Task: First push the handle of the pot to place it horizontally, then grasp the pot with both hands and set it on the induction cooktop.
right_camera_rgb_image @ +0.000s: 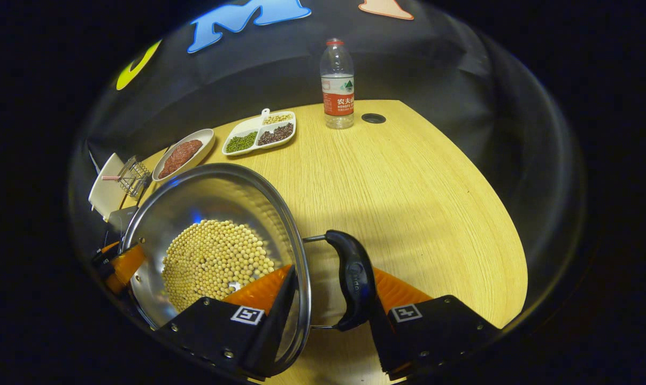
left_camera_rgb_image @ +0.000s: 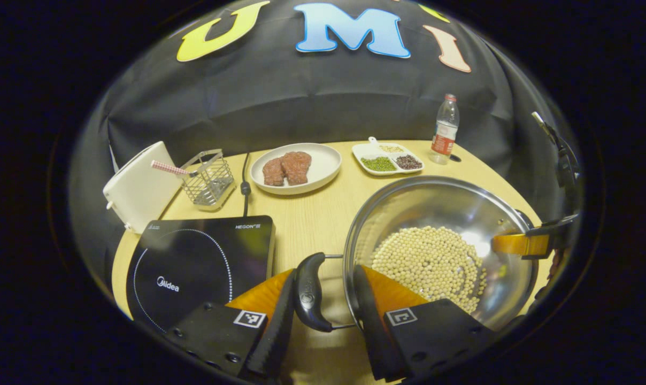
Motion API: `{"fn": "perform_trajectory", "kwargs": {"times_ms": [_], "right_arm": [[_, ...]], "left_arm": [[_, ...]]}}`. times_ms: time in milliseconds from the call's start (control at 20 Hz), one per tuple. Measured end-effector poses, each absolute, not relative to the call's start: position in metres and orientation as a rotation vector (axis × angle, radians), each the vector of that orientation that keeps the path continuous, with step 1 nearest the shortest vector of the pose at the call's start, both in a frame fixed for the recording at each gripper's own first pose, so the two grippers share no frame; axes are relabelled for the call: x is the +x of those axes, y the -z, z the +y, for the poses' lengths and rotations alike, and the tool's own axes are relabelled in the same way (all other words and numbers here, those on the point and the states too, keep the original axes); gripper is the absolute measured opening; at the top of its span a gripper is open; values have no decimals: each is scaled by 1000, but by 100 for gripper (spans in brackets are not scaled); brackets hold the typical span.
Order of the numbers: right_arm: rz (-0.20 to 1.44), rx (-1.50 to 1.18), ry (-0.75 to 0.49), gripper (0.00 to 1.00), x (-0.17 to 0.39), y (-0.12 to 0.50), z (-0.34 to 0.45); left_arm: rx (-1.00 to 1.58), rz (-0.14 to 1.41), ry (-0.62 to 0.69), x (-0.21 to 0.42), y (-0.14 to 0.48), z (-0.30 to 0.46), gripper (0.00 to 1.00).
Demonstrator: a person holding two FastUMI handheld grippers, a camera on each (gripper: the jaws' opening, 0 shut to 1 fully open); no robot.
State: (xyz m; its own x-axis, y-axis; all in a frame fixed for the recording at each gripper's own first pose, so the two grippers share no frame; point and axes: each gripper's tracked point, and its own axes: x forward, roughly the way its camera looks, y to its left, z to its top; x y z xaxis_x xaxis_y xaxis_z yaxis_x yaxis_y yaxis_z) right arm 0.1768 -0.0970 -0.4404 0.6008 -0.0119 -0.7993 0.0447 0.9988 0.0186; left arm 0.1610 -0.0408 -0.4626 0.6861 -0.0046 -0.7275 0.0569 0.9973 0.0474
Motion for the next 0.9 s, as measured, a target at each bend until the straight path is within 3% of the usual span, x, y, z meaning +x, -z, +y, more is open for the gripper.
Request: {"fn": "perform_trajectory", "kwargs": {"times_ms": [600, 650, 700, 750, 800, 900], "right_arm": [[927, 67, 40, 71, 169, 427, -91], [924, 68, 40, 71, 168, 424, -91], [920, 65, 40, 71, 168, 421, -90], [914, 60, 41, 71, 166, 416, -90], [908, 51, 41, 71, 165, 411, -89], [895, 36, 38, 71, 163, 400, -86]], "left_arm": [[85, 774, 37, 164, 436, -37, 67], [88, 767, 39, 165, 431, -36, 63], [85, 762, 40, 164, 428, -36, 70], [80, 758, 41, 165, 424, -35, 70], [75, 756, 42, 164, 422, -33, 63], [66, 746, 42, 162, 413, -30, 67]]}}
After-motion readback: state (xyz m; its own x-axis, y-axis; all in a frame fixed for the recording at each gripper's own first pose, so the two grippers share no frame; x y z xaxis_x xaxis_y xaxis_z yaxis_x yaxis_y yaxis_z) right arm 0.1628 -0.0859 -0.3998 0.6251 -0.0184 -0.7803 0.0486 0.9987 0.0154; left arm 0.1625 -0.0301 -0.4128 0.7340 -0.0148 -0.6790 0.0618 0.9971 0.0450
